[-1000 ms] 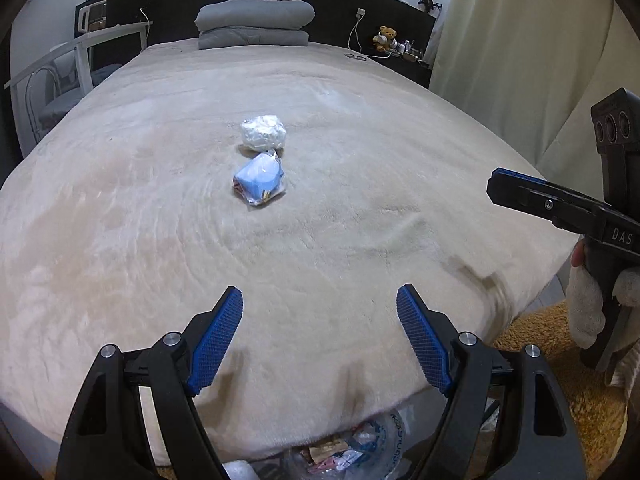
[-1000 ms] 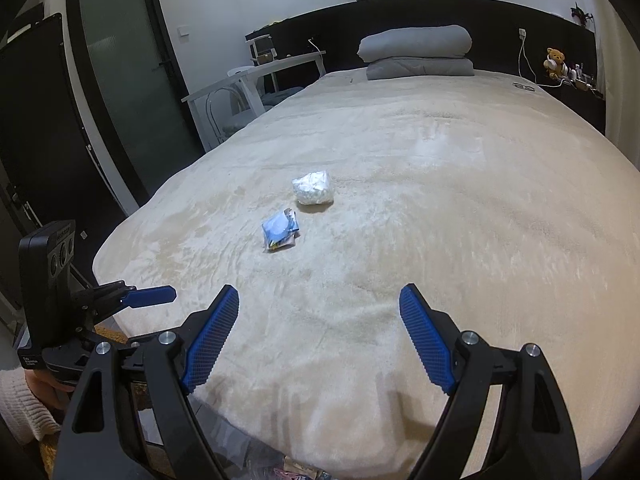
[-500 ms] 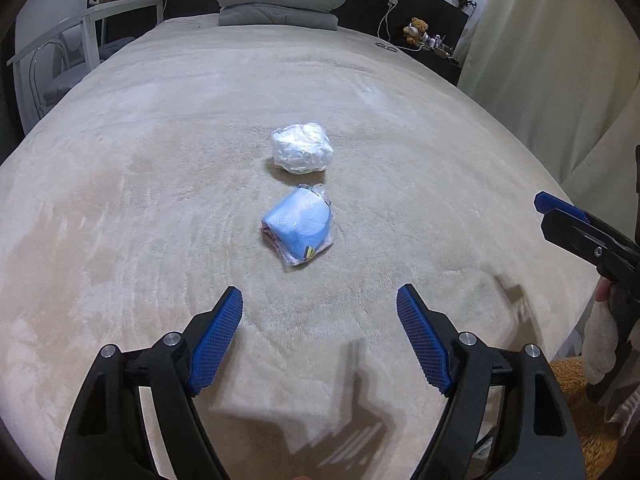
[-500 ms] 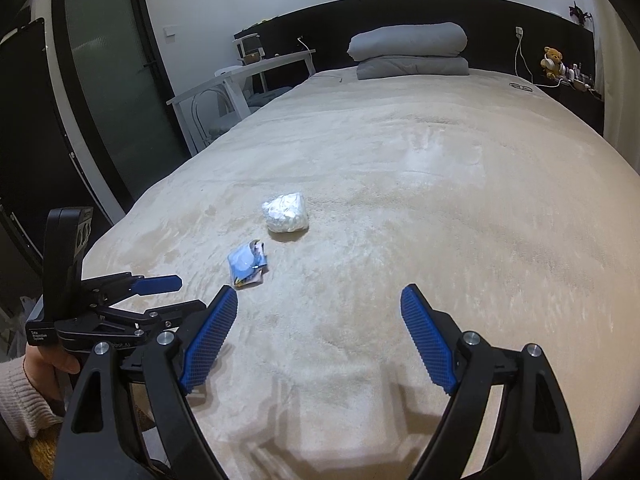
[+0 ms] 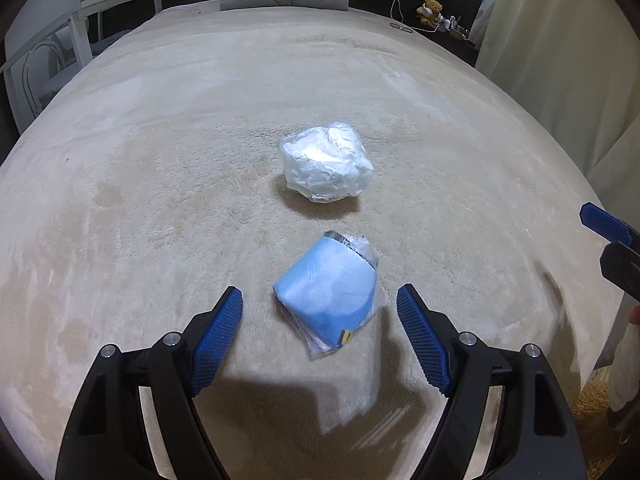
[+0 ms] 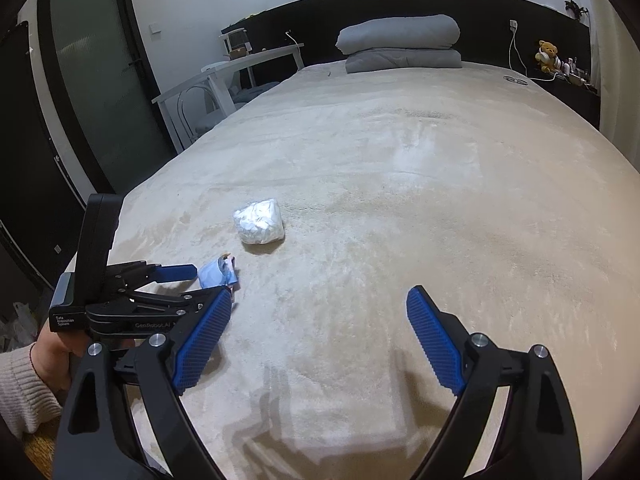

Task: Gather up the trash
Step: 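Close the left tool on the blue wrapper, then close the right tool on the white plastic bag while the left tool holds the blue wrapper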

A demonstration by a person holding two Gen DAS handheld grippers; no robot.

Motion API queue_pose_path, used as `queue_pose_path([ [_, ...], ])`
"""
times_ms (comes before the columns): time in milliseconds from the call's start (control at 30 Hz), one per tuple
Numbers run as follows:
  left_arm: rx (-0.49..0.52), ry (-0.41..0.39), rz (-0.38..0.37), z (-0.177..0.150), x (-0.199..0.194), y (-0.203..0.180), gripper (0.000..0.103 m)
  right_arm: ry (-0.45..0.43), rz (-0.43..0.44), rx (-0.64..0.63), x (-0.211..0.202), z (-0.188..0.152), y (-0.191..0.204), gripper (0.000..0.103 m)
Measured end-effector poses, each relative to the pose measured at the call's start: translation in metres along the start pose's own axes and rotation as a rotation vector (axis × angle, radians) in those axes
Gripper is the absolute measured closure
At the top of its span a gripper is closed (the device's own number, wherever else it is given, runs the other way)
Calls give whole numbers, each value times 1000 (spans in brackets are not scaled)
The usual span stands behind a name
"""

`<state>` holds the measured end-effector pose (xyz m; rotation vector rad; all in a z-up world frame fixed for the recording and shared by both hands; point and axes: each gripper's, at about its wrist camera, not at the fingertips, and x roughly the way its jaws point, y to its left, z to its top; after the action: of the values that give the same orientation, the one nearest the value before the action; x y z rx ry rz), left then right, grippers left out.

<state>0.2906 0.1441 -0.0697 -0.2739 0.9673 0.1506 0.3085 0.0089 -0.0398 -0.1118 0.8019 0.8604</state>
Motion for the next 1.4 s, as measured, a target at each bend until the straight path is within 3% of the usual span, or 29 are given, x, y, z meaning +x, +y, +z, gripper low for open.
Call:
queue_pose_path([
  [200,50,9,42,6,8,-6,26,4,8,-1,7,4,3,15],
  [333,50,16,61,10,11,-1,51,6,10,-6,11,5,7,15],
  [867,40,-63,32,6,-25,16,52,32,-7,-19,44,11,27,15],
  [1400,5,-89,39,-6,-49,35,52,68,7,67,120,34,45,15],
])
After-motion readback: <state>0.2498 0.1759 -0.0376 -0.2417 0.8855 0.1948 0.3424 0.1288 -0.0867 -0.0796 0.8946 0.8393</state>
